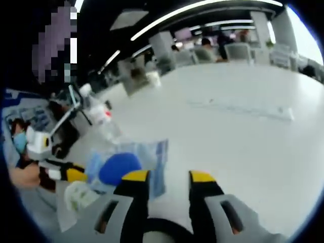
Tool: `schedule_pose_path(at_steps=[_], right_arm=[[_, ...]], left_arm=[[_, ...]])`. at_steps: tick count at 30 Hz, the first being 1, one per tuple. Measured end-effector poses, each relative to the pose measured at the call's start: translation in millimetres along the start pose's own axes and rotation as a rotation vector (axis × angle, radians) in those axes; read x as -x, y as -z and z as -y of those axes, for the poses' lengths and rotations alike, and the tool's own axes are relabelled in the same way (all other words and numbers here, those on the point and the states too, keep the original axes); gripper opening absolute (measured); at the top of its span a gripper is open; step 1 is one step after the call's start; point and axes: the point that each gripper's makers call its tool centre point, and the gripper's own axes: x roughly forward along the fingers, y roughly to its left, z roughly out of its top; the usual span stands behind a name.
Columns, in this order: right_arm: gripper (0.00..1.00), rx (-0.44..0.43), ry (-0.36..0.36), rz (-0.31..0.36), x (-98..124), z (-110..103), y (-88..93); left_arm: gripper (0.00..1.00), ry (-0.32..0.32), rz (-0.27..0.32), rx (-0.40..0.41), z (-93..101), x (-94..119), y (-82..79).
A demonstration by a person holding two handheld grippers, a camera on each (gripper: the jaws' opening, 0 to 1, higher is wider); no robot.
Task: Arrange the tabletop items into an orderly group along one side of the table until the central work area is clear of visible clutter.
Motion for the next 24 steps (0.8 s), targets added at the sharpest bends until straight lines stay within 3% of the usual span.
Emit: schedule_pose_path(at_steps=[3,5,10,17,24], right_arm=[[0.23,-0.028,0.008,0.013,-3.2,0.5,0.6],[0.19,0.017,-0.008,-0.021,-6.3,-4.4,7.1],[0.01,0.038,-0.052,-0.035,-8.8,-15.4,12.8],[0.0,0.112,-0.054,-0.03,-6.2,-22.4,11.0],[0.0,0.104,-0.034,0.05,9.1,-20.8,-4.1]], left_arm=[[0.16,0.031,-0.019,-0.001,6.3,-4.2,3.2],[0.14,0.026,-0.017,0.0,5.8,-5.5,2.8],[0.07,0.019,-0.032,0.003,5.3,-8.5,5.3],[0.01,0.001,-0.014,-0.041,4.6,-7.5,-6.8],[0.0,-0.004,0.009,-0.107,9.5,-11.2,-21.3]])
